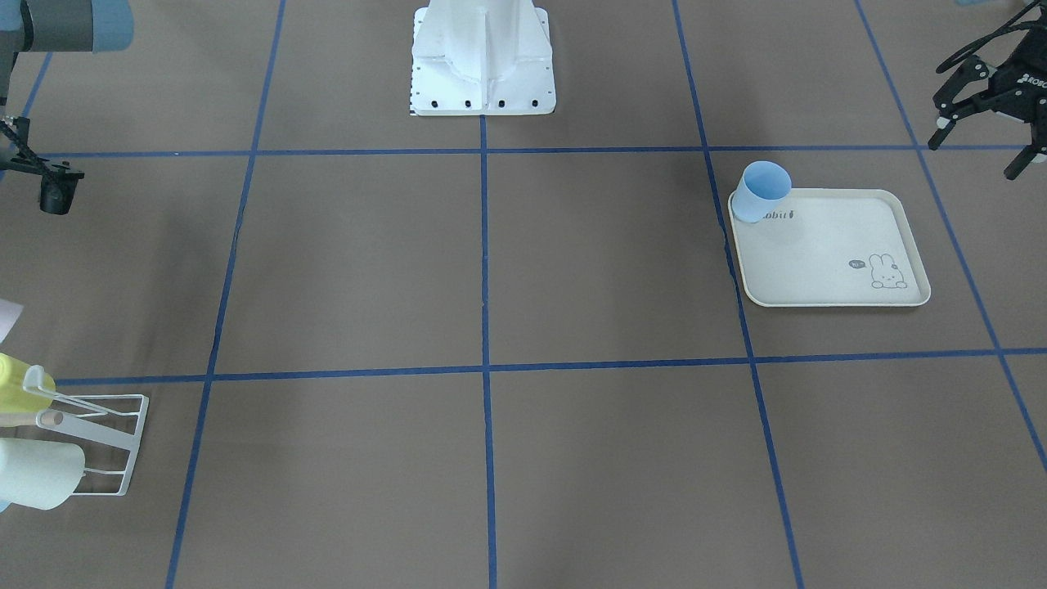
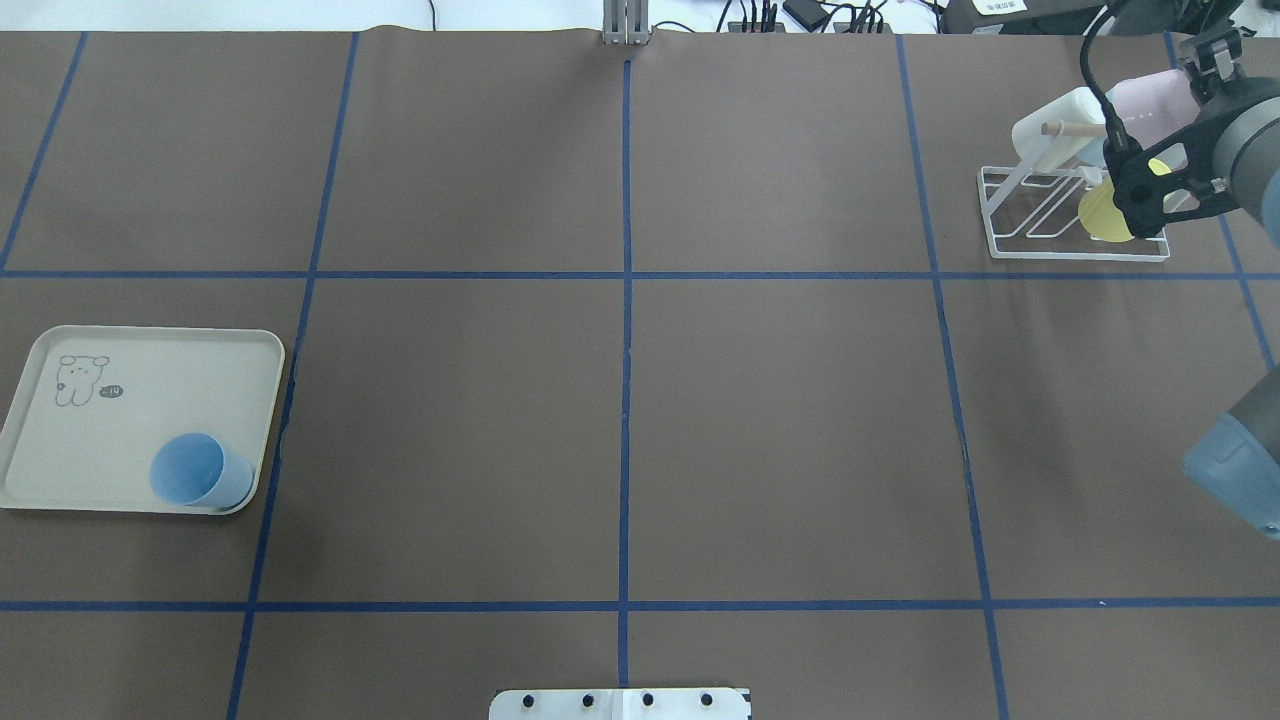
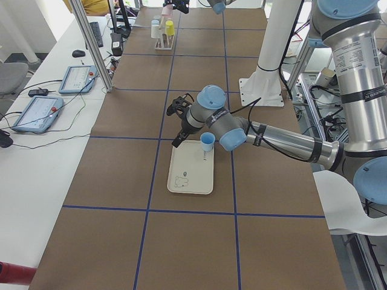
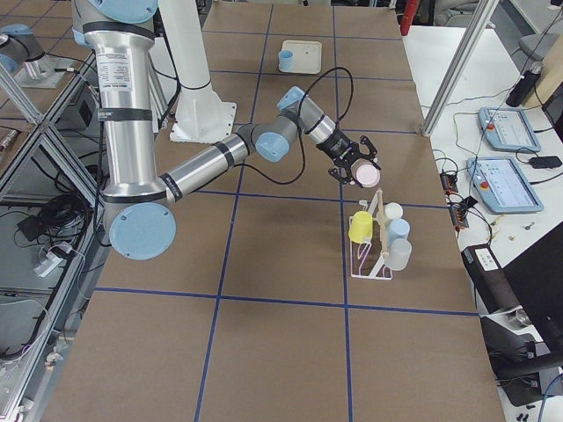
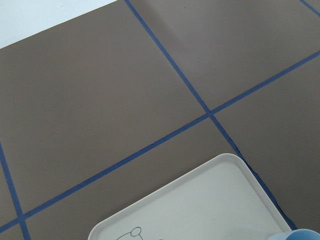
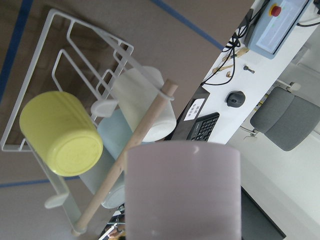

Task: Transfer IKEA cup to right arm and place on rack

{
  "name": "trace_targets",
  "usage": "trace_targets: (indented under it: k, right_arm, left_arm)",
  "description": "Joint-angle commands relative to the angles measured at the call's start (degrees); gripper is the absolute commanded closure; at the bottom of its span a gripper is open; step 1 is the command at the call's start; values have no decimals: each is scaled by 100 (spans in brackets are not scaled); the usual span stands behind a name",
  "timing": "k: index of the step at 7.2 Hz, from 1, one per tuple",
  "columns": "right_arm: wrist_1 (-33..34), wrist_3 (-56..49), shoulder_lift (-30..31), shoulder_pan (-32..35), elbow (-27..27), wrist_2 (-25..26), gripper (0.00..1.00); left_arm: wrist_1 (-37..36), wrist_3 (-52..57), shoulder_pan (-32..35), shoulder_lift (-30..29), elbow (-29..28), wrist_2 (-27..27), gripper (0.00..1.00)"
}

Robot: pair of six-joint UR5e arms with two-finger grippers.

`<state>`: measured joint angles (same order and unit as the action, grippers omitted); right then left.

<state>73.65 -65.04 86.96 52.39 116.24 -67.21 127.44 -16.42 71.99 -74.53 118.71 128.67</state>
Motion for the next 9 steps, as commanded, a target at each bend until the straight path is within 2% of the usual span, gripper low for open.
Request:
trace_targets:
  k: [1,4,9]
  right_arm:
    - [351,-325,23,-394,-22,812,100]
    - [352,-184,84,-834,-310,1349,100]
    - [325,-166,-3,-950,-671,1579,100]
  left_arm:
    - [0,-1,-1,0,3,0,0]
    - [0,-1,-1,0,20,9,0]
    - [0,-1,-1,0,3,0,0]
